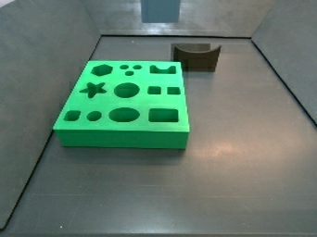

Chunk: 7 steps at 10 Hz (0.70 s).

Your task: Insert the rectangle object.

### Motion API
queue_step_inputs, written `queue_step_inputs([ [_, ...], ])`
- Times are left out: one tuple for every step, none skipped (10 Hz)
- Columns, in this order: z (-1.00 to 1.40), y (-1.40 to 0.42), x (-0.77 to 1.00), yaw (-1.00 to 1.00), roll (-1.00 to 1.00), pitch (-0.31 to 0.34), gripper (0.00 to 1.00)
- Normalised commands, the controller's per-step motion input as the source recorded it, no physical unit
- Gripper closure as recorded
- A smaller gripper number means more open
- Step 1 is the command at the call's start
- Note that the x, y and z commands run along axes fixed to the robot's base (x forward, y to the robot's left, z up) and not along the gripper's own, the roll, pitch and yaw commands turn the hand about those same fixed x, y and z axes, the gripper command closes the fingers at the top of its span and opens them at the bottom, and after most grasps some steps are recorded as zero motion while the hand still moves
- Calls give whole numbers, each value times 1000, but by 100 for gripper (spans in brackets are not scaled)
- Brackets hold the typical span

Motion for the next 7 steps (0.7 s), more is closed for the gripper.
queue_step_inputs([
  [-1000, -471, 360, -49, 3, -16, 100],
  [-1000, -426, 371, -37, 21, -24, 100],
  [-1000, -274, 363, -51, 20, -23, 100],
  [-1000, 43, 243, 0, 87, 0, 100],
  [-1000, 23, 94, 0, 104, 0, 100],
  [-969, 0, -40, -86, 0, 0, 100],
  [-831, 0, -106, -57, -70, -17, 100],
])
